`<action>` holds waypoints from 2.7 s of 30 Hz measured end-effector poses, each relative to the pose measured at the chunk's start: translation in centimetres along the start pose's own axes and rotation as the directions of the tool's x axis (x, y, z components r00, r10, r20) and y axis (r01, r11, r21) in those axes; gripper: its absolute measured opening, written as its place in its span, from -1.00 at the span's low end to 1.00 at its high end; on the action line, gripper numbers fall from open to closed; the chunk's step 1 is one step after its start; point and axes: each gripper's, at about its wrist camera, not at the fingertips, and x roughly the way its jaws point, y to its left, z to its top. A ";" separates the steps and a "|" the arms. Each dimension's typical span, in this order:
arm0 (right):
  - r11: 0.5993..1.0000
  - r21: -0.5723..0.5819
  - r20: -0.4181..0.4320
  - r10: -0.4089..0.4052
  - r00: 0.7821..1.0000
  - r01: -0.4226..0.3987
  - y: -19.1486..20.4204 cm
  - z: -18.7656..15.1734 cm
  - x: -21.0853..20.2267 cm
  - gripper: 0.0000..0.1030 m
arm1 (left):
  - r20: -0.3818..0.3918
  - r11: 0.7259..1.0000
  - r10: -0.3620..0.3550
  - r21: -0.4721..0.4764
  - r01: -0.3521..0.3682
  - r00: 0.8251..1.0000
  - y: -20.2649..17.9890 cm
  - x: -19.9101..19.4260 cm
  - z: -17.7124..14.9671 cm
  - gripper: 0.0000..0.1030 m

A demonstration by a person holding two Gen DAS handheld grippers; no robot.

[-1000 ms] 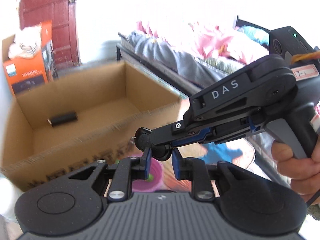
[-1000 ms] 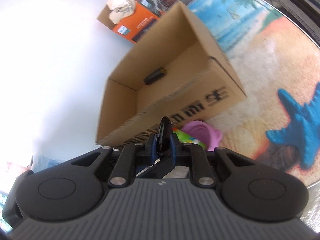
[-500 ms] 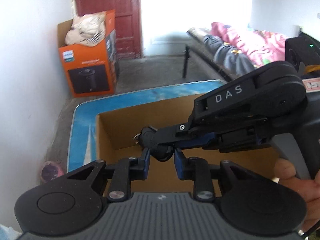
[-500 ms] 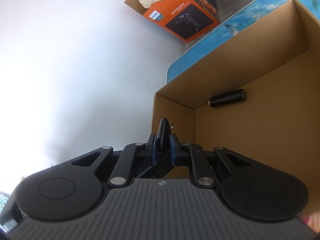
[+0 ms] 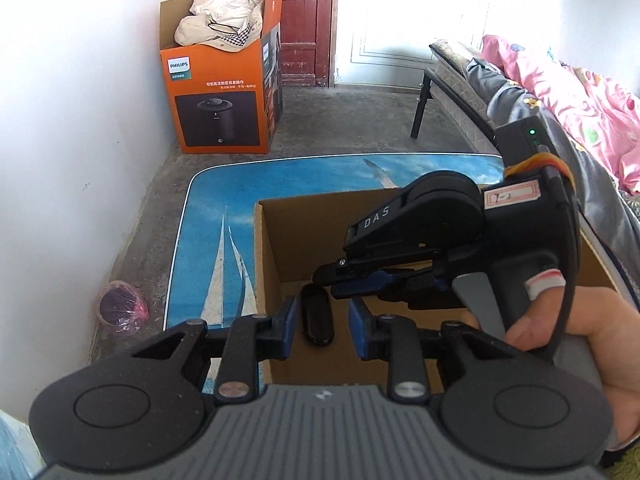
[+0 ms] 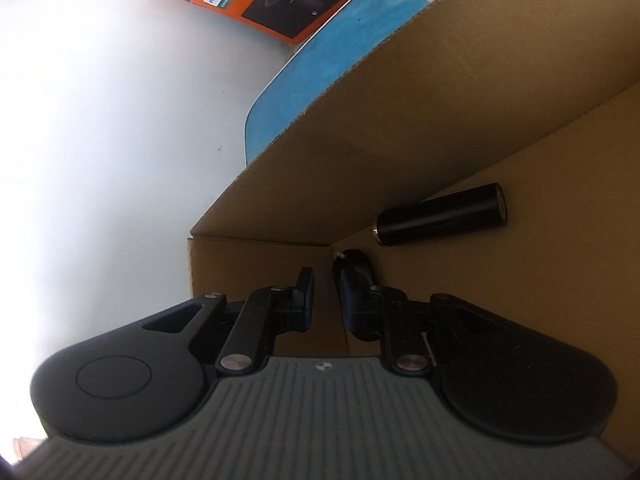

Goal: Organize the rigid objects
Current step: 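Open the right gripper to release the key fob in the box, then grasp the green striped glue stick from the pink bowl with the right gripper, then carry the glue stick into the box and open the right gripper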

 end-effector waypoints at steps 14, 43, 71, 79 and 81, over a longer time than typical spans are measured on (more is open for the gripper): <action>0.945 -0.282 0.155 0.214 0.965 -0.164 -1.5 -10.8 -21.4 -0.49 | 0.098 0.965 -0.251 0.109 0.240 0.963 -3.9 -9.1 -4.6 -0.26; 0.885 -0.454 0.033 -0.101 0.994 0.105 -12.5 -13.7 -14.1 -0.40 | -0.178 0.923 -0.328 0.148 0.355 0.928 -14.1 3.4 -13.4 -0.42; 0.848 -0.525 0.113 0.161 0.980 -0.079 0.0 -13.4 -19.4 -0.73 | 0.085 0.957 -0.262 0.155 0.246 0.961 -8.5 -7.6 -6.9 -0.43; 0.944 -0.305 -0.095 0.100 0.990 -0.124 0.9 -4.7 -9.0 -0.73 | -0.118 0.982 -0.178 0.043 0.184 0.977 -3.6 0.6 -1.7 -0.44; 0.962 -0.251 -0.141 0.077 0.987 -0.111 0.2 -3.4 -6.7 -0.73 | -0.172 0.987 -0.150 0.036 0.158 0.974 -2.9 2.5 -2.0 -0.44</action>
